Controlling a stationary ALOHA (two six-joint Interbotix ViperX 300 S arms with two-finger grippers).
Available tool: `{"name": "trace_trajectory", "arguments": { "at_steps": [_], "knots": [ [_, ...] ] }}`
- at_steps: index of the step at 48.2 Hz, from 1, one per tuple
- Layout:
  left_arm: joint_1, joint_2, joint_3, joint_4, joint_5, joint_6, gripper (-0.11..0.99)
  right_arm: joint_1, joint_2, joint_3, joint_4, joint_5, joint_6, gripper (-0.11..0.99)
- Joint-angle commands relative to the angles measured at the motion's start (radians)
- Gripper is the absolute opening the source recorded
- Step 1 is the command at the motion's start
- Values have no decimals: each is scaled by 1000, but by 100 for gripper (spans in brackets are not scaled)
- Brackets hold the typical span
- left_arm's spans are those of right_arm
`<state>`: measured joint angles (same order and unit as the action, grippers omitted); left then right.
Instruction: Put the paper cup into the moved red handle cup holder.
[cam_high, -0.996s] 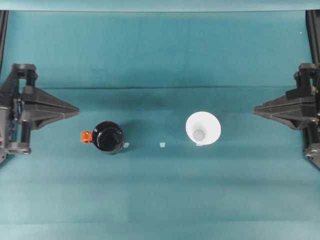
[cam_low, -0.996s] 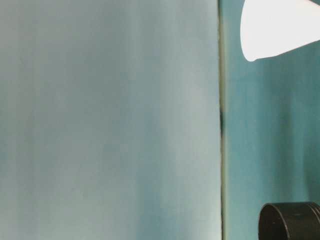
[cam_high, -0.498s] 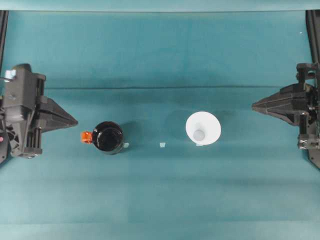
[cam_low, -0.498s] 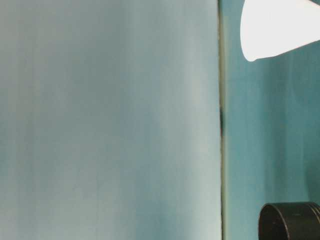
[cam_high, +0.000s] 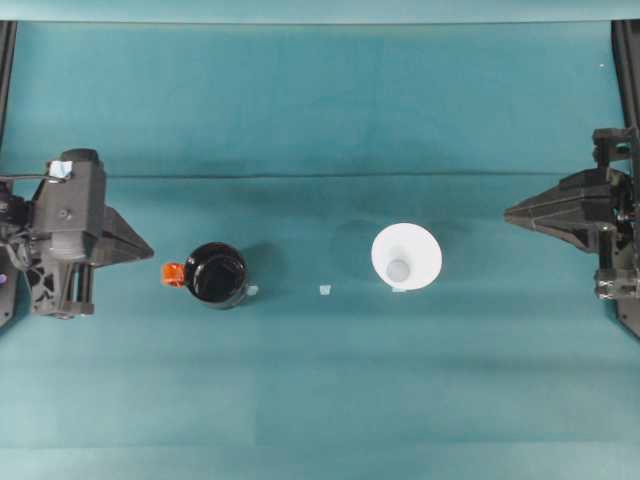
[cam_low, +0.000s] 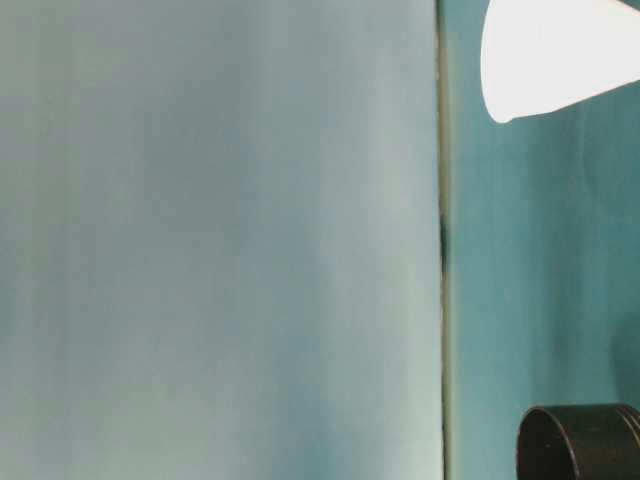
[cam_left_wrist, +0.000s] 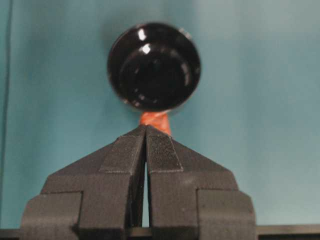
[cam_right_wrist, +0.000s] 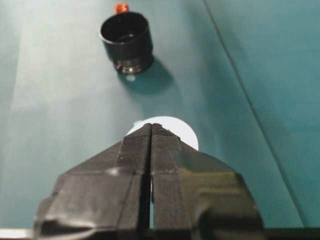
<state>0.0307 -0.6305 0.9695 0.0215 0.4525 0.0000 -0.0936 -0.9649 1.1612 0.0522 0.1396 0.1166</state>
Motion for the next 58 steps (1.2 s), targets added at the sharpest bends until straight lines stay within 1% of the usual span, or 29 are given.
{"name": "trace_trajectory", "arguments": {
  "at_steps": [1, 2, 3, 6, 8, 9, 10, 11, 15, 17, 20, 22, 24, 30, 32, 34, 36, 38, 42, 46, 47, 48, 49, 50, 51, 53, 54, 55, 58],
  "knots": [
    [5, 17, -25, 5, 0, 2, 3, -5, 14, -23, 3, 3, 11, -11],
    [5, 20, -25, 2, 0, 2, 3, -5, 14, -23, 3, 5, 11, -11],
    [5, 25, -26, 5, 0, 0, 3, -5, 14, -23, 3, 6, 11, -11],
    [5, 37, -26, 2, 0, -2, 3, -6, 14, -23, 3, 9, 11, -11],
    [5, 44, -28, 5, 0, -3, 3, -6, 12, -23, 5, 11, 11, -11],
    [5, 48, -29, 2, 0, -5, 3, -6, 14, -23, 3, 11, 11, -11],
    [5, 52, -31, 5, 0, -5, 3, -6, 12, -23, 3, 11, 11, -11],
    [5, 52, -32, 2, -2, -5, 3, -6, 12, -23, 3, 11, 11, -11],
    [5, 60, -34, 5, 0, -6, 3, -6, 12, -23, 3, 11, 11, -11],
    [5, 61, -34, 2, 0, -8, 6, -6, 12, -23, 5, 11, 11, -11],
    [5, 63, -28, 5, 0, -6, 17, -6, 12, -23, 3, 9, 11, -11],
    [5, 61, -21, 2, 0, -5, 28, -6, 14, -23, 3, 11, 11, -11],
    [5, 61, -15, 5, -3, -3, 40, -6, 14, -23, 2, 11, 11, -11],
    [5, 67, -9, 5, -2, -5, 80, -6, 12, -23, 2, 11, 11, -11],
    [5, 69, -8, 5, 0, -5, 89, -6, 14, -23, 2, 11, 11, -11],
    [6, 71, -8, 2, 0, -5, 95, -6, 12, -23, 2, 11, 11, -11],
    [5, 72, -9, 5, 0, -5, 94, -6, 12, -23, 2, 11, 11, -11],
    [5, 74, -9, 2, 0, -8, 94, -6, 14, -23, 2, 11, 11, -11],
    [5, 91, -9, 5, -2, -11, 94, -6, 12, -23, 2, 11, 11, -11],
    [5, 117, -9, 2, -6, -12, 94, -6, 12, -23, 2, 11, 11, -11],
    [5, 126, -9, 5, -8, -12, 94, -6, 12, -23, 2, 11, 11, -11],
    [5, 133, -9, 2, -9, -12, 94, -6, 14, -23, 3, 11, 11, -11],
    [6, 143, -8, 5, -12, -12, 94, -6, 14, -23, 2, 11, 11, -11],
    [5, 153, -8, 2, -15, -12, 94, -6, 14, -23, 2, 11, 11, -11],
    [6, 164, -8, 5, -18, -12, 94, -6, 14, -23, 2, 11, 11, -11],
    [5, 192, -8, 2, -32, -12, 94, -6, 12, -23, 2, 11, 11, -11],
    [5, 201, -8, 5, -38, -12, 94, -6, 12, -23, 2, 11, 11, -11],
    [5, 212, -9, 2, -46, -12, 94, -6, 14, -23, 2, 11, 11, -11],
    [6, 242, -11, 5, -69, -12, 94, -6, 14, -23, 2, 11, 11, -11]
  ]
}}
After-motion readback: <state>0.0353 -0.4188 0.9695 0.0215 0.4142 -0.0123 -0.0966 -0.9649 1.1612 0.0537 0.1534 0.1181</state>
